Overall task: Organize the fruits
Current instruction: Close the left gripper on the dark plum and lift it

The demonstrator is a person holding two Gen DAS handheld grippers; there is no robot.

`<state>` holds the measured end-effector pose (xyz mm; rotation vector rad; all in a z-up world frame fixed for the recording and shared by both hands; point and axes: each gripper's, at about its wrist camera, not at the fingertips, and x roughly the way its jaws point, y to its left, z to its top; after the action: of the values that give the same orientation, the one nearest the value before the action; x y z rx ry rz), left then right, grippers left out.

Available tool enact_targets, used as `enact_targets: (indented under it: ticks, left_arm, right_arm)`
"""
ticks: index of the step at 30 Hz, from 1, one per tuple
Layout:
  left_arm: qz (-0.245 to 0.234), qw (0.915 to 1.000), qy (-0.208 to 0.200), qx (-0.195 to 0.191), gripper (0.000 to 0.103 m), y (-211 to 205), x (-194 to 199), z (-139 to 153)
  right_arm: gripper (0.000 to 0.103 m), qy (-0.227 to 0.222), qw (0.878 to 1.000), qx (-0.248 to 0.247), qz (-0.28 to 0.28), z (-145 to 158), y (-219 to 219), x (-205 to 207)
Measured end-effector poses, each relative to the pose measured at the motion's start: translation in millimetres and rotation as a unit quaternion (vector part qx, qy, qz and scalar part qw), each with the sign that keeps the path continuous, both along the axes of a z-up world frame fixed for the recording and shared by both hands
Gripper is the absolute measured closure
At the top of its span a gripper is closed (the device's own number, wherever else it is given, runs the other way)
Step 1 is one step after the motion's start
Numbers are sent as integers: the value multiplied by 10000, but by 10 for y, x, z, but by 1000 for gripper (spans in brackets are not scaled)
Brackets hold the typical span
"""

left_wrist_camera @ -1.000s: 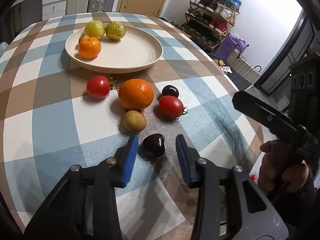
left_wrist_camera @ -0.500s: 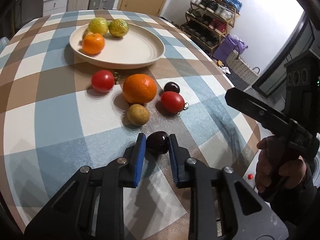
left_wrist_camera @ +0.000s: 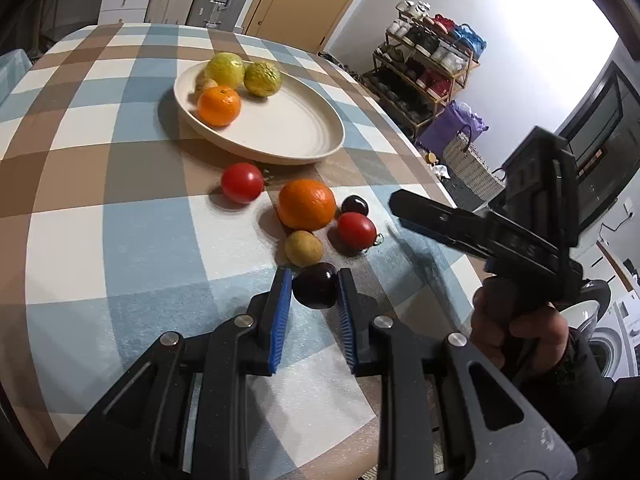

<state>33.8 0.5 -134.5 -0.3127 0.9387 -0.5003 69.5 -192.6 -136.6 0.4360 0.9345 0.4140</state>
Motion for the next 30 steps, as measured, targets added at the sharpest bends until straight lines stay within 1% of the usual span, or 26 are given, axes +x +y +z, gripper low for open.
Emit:
enact_targets:
  ticks: [1,3,7,9,11,13,14,15,18,19,21,23,25,30]
  left_arm:
    - [-3,10000,4,-17,83,16,-2,-1]
    - [12,10000,13,-55,83,49,3,-5]
    - [49,9999,58,-110,83,112,34,-26]
    - [73,9999,74,-130,83,137,49,-35]
    - [101,9998,94,-155,83,159,63,-49]
    - [128,9997,109,-170,83,185,88,-62]
    - [136,9997,111,-187,83,196,95,-64]
    - [141,9996,114,-194,83,205,103,-69]
    - [161,9996,130,-204,83,222,121,-80]
    - [172,9996,132,-190,83,226,125,-81]
    - [182,9995,146,-198,83,250,138,-89]
    - [202,9995,143,-199,83,277,153,-87]
    - [220,9995,131,-191,83,301,159,-77]
    - [263,9995,77,-159,83,354,211,-36]
  right_arm:
    - [19,60,10000,70,-25,-23,6,26]
    - [27,121,9998,140,-68,-57,24,78]
    - [38,111,9999,28,-86,-66,80,151]
    - [46,126,9999,5,-73,-74,104,172]
    - [51,116,9999,-113,-42,-71,143,169]
    - [57,88,9994,-322,-46,-70,178,161]
    - [63,90,9991,-422,-56,-73,193,166]
    - [65,93,9985,-529,-69,-82,207,172]
    - [71,111,9982,-591,4,-105,239,178]
    - [71,79,9980,-634,17,-99,253,175]
    - [79,57,9982,-593,65,-100,264,178]
    - [79,55,9985,-536,40,-101,253,179]
    - [80,55,9993,-370,65,-106,227,181]
    - [80,49,9999,-128,-93,-103,126,199]
